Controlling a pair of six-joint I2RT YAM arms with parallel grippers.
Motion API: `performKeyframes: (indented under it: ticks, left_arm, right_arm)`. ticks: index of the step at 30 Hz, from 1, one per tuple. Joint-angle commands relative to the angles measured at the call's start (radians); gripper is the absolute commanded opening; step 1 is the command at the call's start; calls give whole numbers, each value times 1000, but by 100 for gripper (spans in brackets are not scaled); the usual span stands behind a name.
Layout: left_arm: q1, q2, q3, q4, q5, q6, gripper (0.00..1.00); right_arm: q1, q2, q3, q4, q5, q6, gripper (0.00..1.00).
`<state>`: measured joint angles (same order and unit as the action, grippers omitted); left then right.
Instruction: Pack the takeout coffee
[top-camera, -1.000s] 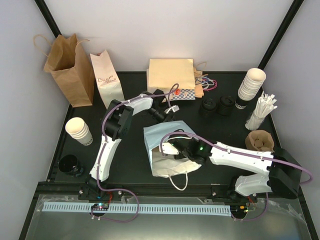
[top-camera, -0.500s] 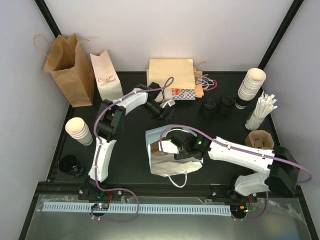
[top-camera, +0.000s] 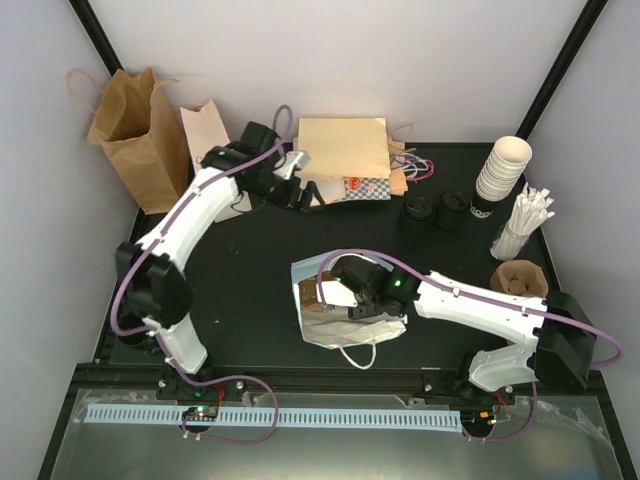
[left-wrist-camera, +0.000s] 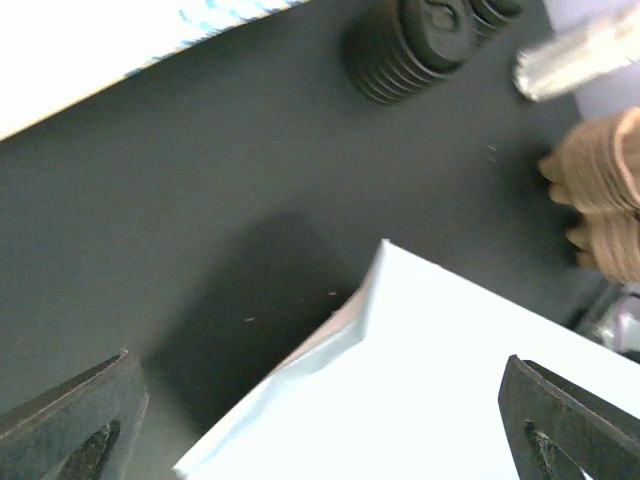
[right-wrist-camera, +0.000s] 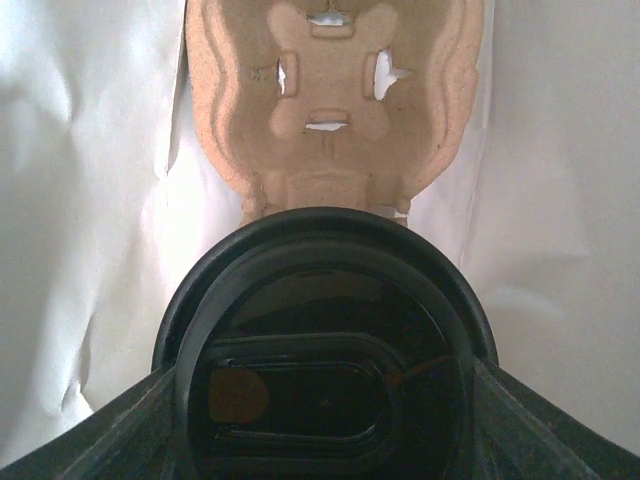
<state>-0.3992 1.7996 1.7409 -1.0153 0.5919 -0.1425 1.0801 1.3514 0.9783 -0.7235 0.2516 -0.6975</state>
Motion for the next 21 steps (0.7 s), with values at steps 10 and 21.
performKeyframes:
  ticks: [10,21]
  left_arm:
    - [31,-510,-329,77,-211,-46,99]
    - [30,-660,-365,14,-152,-34,99]
  right_arm:
    - [-12,47,-2,-143,-114,-7,94]
    - [-14,23,113,-214,-128,-7,100]
